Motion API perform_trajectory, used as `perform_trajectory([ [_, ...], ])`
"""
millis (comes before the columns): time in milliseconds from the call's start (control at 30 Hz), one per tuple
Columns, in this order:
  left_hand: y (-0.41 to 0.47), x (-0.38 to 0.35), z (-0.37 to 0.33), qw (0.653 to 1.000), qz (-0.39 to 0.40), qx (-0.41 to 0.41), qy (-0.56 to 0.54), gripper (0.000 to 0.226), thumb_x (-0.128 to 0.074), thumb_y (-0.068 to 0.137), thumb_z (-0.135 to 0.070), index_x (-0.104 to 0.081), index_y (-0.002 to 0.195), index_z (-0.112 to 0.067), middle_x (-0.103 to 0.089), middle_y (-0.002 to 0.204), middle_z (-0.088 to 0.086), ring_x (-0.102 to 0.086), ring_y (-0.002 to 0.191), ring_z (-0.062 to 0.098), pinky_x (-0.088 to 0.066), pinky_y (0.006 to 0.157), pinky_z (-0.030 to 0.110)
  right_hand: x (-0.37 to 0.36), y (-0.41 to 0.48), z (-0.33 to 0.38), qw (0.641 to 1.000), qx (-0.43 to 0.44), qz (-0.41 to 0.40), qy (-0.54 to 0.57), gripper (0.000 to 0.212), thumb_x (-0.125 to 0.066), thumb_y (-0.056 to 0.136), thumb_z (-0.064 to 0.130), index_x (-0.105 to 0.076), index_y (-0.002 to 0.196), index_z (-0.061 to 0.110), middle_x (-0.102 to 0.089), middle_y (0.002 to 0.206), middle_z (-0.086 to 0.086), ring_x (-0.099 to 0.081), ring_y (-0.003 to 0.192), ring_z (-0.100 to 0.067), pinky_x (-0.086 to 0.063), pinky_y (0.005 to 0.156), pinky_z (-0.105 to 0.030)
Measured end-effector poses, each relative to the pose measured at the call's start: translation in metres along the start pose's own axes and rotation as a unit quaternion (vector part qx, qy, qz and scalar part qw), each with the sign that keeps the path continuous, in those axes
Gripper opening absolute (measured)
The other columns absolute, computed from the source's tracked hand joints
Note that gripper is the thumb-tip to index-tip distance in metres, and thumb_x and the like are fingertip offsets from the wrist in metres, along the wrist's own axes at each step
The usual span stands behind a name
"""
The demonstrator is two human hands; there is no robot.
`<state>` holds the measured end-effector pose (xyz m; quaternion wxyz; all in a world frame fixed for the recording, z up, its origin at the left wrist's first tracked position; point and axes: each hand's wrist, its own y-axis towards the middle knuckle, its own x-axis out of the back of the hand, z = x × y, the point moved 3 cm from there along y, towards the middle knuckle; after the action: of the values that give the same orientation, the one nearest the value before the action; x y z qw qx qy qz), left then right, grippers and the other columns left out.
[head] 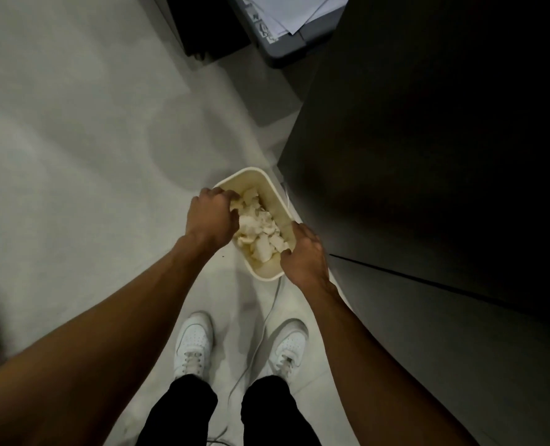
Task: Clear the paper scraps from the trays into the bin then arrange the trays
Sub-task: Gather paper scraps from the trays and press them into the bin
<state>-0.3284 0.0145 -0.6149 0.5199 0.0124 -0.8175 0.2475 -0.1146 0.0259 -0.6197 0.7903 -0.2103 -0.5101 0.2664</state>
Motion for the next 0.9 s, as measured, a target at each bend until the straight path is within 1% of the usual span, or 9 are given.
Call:
perform_trajectory([
  [167,-0.039,0.021,-0.004,0.997,0.033,0.008,-0.075,0.032,-0.062,0.092,-0.024,-0.071,0.123,-0.022,-0.071,0.12,0.007,-0.061,0.108,0.032,-0.052,0.093,0.044,0.018,-0.025,0.015,1.0,-0.01,0.001,0.005,0.067,-0.063,0.091,0.015,-0.041,0.154,0.016,-0.043,0.157,-0.005,-0.038,0.142,-0.029,-0.041,0.114,-0.042],
  [300,-0.08,0.053,-0.019,0.99,0.057,0.015,-0.129,0.029,-0.065,0.093,-0.02,-0.072,0.121,-0.019,-0.072,0.116,0.004,-0.066,0.103,0.024,-0.053,0.09,0.035,0.042,-0.064,0.04,1.0,-0.02,-0.003,0.016,0.062,-0.064,0.093,0.02,-0.043,0.152,0.018,-0.05,0.15,-0.006,-0.043,0.139,-0.028,-0.044,0.114,-0.043],
  [400,-0.108,0.097,-0.04,0.983,0.046,0.022,-0.174,0.027,-0.066,0.094,-0.019,-0.072,0.12,-0.018,-0.073,0.113,0.002,-0.067,0.097,0.019,-0.055,0.086,0.031,0.073,-0.101,0.069,0.998,-0.018,-0.019,0.052,0.057,-0.064,0.094,0.027,-0.046,0.149,0.022,-0.054,0.146,-0.004,-0.048,0.138,-0.027,-0.047,0.113,-0.044],
  [500,-0.128,0.148,-0.065,0.976,0.034,0.018,-0.215,0.027,-0.066,0.095,-0.021,-0.071,0.122,-0.02,-0.073,0.111,-0.002,-0.067,0.094,0.015,-0.055,0.085,0.029,0.111,-0.137,0.103,0.992,-0.01,-0.045,0.113,0.057,-0.067,0.095,0.034,-0.047,0.147,0.026,-0.057,0.143,0.0,-0.054,0.134,-0.024,-0.052,0.108,-0.045],
  [600,-0.144,0.203,-0.089,0.968,0.016,0.003,-0.252,0.024,-0.067,0.096,-0.021,-0.071,0.119,-0.021,-0.073,0.107,-0.004,-0.068,0.092,0.013,-0.059,0.084,0.032,0.159,-0.176,0.135,0.982,-0.003,-0.08,0.17,0.062,-0.07,0.096,0.027,-0.046,0.152,0.028,-0.053,0.149,0.002,-0.051,0.137,-0.022,-0.05,0.11,-0.041],
  [667,-0.154,0.239,-0.105,0.963,0.006,-0.016,-0.269,0.024,-0.067,0.096,-0.018,-0.071,0.119,-0.02,-0.073,0.107,-0.003,-0.068,0.092,0.014,-0.058,0.08,0.029,0.189,-0.199,0.15,0.972,-0.001,-0.107,0.209,0.061,-0.068,0.097,0.022,-0.045,0.153,0.029,-0.05,0.151,0.002,-0.045,0.14,-0.021,-0.044,0.111,-0.038],
  [733,-0.164,0.273,-0.12,0.96,-0.003,-0.035,-0.279,0.025,-0.064,0.096,-0.014,-0.069,0.119,-0.021,-0.072,0.105,-0.005,-0.067,0.094,0.015,-0.056,0.082,0.028,0.217,-0.223,0.165,0.96,0.014,-0.139,0.241,0.059,-0.065,0.096,0.019,-0.048,0.152,0.03,-0.051,0.15,0.003,-0.042,0.141,-0.018,-0.039,0.115,-0.036],
  [800,-0.175,0.306,-0.137,0.96,-0.011,-0.053,-0.276,0.025,-0.063,0.097,-0.015,-0.068,0.12,-0.024,-0.07,0.106,-0.007,-0.065,0.096,0.012,-0.052,0.085,0.026,0.244,-0.246,0.179,0.946,0.029,-0.179,0.271,0.058,-0.066,0.094,0.02,-0.051,0.149,0.032,-0.054,0.148,0.008,-0.047,0.139,-0.014,-0.042,0.116,-0.036],
  [900,-0.193,0.352,-0.163,0.955,-0.027,-0.082,-0.285,0.022,-0.063,0.098,-0.022,-0.067,0.119,-0.03,-0.07,0.105,-0.011,-0.065,0.095,0.008,-0.051,0.084,0.025,0.284,-0.284,0.197,0.92,0.048,-0.236,0.309,0.054,-0.068,0.092,0.024,-0.057,0.144,0.032,-0.059,0.143,0.012,-0.053,0.131,-0.007,-0.048,0.112,-0.036],
])
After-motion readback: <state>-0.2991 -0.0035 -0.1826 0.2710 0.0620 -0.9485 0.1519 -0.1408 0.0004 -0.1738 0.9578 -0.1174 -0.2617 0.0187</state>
